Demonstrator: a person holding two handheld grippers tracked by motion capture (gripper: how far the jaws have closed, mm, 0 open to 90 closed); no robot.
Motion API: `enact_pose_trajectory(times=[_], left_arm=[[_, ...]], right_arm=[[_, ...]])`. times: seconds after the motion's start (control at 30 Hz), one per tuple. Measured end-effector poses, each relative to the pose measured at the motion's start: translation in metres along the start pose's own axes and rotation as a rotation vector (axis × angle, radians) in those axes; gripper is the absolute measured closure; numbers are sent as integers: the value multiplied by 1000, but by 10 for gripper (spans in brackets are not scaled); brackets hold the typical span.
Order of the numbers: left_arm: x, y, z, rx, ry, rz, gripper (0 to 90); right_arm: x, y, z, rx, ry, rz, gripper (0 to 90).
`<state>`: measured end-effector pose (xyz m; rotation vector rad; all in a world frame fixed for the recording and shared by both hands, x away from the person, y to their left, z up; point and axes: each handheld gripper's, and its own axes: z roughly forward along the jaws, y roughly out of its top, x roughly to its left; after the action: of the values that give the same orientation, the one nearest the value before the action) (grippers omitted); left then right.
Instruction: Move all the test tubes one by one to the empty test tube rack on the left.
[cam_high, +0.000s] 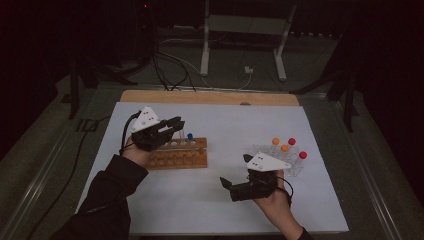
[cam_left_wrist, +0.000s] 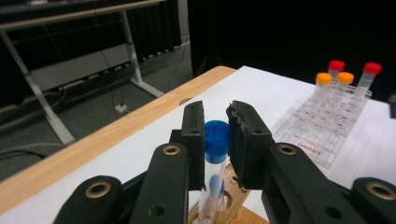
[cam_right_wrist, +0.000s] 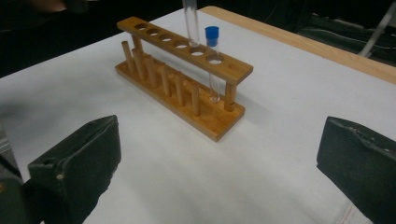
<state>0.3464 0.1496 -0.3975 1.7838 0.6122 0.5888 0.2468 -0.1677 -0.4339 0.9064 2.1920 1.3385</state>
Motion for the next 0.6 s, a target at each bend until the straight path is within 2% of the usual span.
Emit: enact_pose_trajectory(times=[0.27, 0.6], left_arm=[[4, -19, 14, 32, 17, -34, 776], [1, -48, 26, 76, 4, -79, 776]], right_arm=[[-2, -1, -1, -4, -3, 1, 0], [-3, -1, -2, -5, 9, 7, 0]])
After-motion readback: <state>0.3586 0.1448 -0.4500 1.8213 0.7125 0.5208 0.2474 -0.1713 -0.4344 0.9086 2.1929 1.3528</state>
